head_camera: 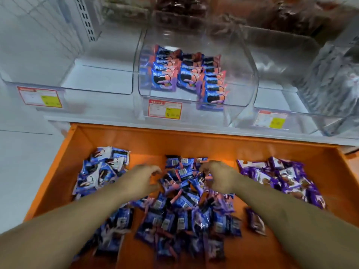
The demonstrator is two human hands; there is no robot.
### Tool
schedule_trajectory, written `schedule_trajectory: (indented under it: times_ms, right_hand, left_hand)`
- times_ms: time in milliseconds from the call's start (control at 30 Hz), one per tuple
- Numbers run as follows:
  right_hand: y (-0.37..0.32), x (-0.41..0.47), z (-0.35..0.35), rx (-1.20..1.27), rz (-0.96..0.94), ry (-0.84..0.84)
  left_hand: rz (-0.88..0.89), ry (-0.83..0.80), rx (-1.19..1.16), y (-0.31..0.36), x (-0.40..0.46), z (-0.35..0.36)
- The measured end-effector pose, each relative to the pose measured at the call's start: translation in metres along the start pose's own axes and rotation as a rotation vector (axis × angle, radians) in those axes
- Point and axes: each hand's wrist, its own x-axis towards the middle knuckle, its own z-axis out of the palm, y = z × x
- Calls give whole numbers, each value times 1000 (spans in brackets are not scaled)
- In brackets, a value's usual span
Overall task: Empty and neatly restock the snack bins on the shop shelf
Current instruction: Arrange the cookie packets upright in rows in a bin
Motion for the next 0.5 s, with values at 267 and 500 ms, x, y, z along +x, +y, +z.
schedule_trajectory:
  times_ms: [267,500]
  right_hand:
    - [49,51,60,-111,-18,64]
    - [56,53,64,-59,-103,146]
  left_hand:
    - [-80,118,-46,-17,89,85]
    - [-105,121,-119,-25,88,102]
